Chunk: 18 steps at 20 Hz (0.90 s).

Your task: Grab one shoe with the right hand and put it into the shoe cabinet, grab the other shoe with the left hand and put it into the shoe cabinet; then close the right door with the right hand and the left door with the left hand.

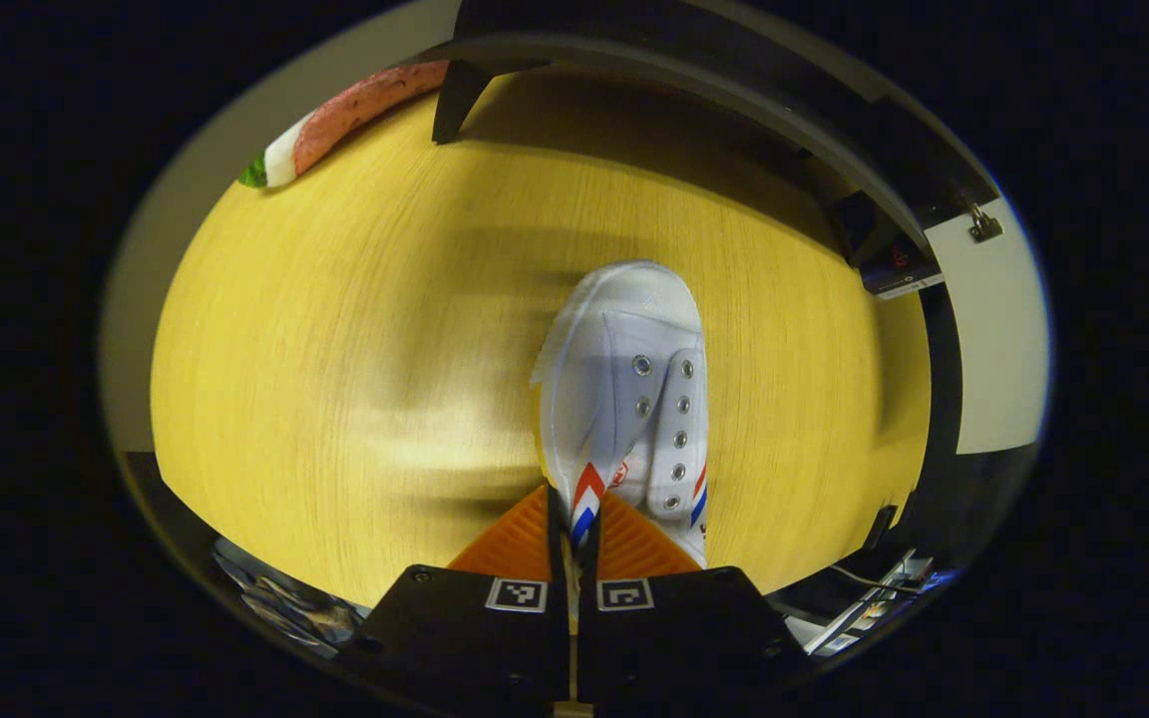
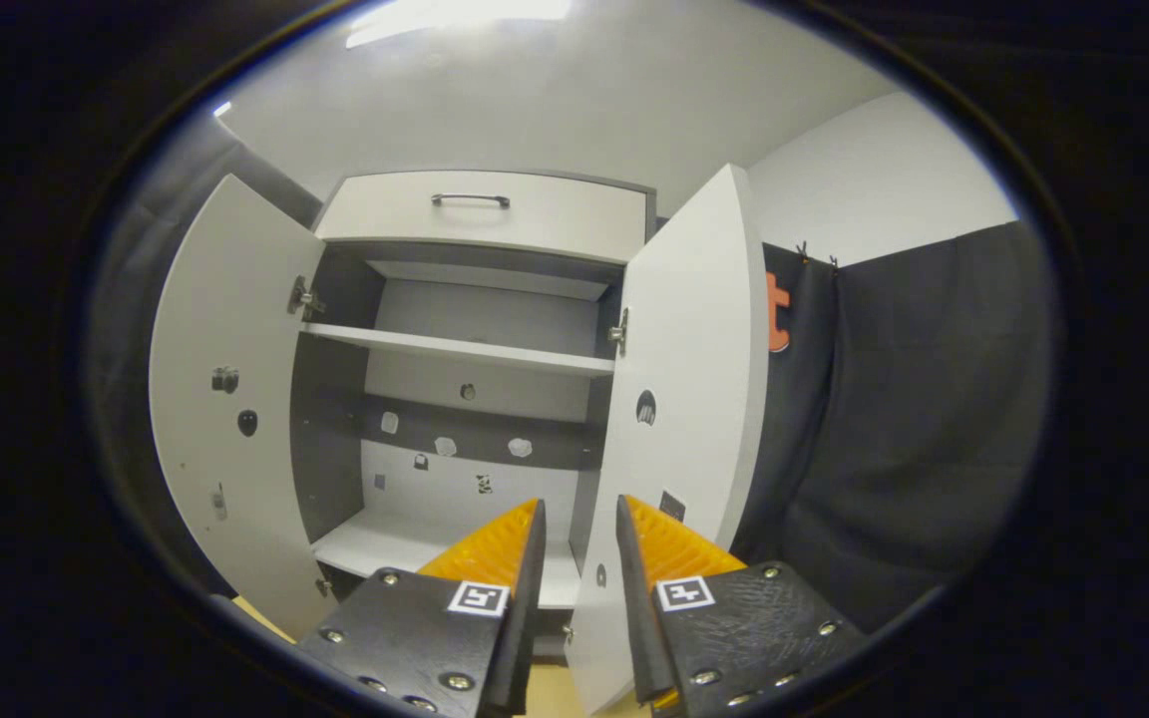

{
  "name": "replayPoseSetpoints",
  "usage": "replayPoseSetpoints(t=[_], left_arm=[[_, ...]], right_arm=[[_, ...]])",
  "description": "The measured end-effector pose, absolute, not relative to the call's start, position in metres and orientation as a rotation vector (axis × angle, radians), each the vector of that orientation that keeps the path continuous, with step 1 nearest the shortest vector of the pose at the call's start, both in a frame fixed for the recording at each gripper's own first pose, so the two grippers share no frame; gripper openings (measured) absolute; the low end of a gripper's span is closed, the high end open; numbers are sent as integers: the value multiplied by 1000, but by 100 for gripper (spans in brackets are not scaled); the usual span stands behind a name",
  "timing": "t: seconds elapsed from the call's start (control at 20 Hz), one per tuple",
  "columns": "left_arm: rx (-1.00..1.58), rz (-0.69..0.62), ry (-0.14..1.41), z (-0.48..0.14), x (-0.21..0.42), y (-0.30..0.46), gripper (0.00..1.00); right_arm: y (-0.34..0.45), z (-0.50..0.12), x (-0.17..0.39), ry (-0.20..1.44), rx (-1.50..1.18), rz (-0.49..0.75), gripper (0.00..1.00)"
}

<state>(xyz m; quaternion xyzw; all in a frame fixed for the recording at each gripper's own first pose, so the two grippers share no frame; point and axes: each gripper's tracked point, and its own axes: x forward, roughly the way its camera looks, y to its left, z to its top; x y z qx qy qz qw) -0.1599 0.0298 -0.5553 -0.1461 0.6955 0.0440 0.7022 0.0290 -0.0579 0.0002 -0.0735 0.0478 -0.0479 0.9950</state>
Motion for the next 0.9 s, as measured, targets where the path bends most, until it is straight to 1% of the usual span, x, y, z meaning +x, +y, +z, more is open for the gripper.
replayPoseSetpoints(t=[0.15, 0.35, 0.7, 0.9], left_arm=[[-315, 69, 1484, -537, -151, 36, 4], [-294, 5, 1360, -473, -121, 38, 4], [-272, -95, 1108, -356, -30, 26, 4], [-241, -137, 974, -312, 34, 22, 4]], right_arm=[[-58, -6, 29, 106, -135, -90, 40], [-58, -7, 26, 102, -126, -87, 40], [-73, -6, 19, 91, -107, -119, 40], [-85, 0, 16, 81, -88, -148, 40]])
